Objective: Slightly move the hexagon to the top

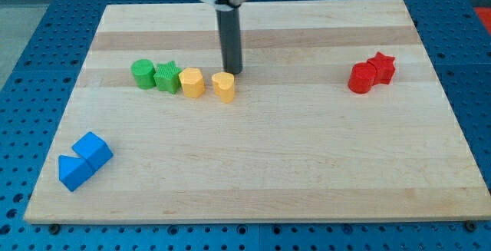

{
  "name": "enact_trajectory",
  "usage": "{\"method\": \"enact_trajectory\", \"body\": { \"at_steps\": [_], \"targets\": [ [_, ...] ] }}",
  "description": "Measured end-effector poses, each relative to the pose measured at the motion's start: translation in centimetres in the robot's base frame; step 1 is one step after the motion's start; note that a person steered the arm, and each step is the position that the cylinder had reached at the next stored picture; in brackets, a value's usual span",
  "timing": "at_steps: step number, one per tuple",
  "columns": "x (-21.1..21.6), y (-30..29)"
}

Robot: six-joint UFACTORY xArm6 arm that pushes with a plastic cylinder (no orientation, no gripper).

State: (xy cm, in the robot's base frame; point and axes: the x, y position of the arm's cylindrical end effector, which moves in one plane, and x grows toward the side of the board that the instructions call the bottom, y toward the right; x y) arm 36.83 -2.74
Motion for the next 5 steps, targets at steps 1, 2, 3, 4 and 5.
{"method": "enact_trajectory", "body": {
  "at_steps": [1,2,3,4,5],
  "targets": [
    [0.7,2.4],
    [6.3,0.2],
    [7.4,0.1],
    [7.5,0.1],
    [8.7,-2.4]
  ]
}}
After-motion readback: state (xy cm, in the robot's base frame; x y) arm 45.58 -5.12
